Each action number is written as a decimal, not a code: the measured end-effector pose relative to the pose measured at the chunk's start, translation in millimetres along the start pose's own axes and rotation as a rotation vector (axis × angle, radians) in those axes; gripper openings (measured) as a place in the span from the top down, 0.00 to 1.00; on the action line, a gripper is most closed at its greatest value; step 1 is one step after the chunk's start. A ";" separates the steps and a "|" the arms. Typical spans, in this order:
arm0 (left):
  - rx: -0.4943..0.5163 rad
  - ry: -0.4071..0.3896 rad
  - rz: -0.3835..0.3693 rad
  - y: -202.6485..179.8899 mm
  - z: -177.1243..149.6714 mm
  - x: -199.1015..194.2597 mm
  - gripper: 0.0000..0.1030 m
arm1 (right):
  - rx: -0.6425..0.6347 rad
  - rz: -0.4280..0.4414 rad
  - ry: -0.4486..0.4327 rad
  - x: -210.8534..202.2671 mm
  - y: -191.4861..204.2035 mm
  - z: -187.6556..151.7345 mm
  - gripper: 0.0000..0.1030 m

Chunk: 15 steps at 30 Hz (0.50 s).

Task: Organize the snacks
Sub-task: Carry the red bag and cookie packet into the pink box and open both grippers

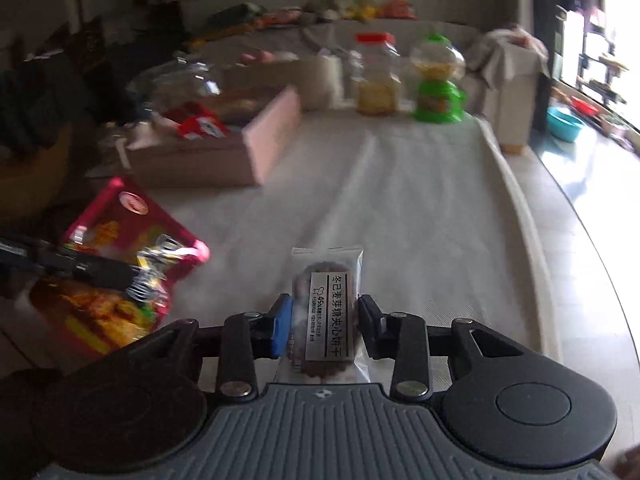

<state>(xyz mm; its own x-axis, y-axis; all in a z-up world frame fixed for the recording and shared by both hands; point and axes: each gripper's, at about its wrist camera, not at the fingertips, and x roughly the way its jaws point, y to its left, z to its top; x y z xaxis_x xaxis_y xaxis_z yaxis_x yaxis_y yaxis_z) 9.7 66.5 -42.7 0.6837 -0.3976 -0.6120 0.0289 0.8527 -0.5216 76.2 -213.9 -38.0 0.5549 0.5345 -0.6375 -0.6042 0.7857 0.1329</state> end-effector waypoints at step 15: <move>-0.147 -0.369 -0.083 89.7 172.5 -42.8 0.78 | -0.225 0.073 -0.241 14.7 76.9 215.3 0.65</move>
<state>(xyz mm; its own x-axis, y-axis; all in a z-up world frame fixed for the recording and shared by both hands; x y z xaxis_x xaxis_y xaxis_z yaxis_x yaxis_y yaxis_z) 108.8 218.5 39.3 0.9002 -0.2919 -0.3233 0.0090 0.7546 -0.6562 161.0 -78.6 126.3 0.6084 0.6661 -0.4314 -0.7434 0.6686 -0.0161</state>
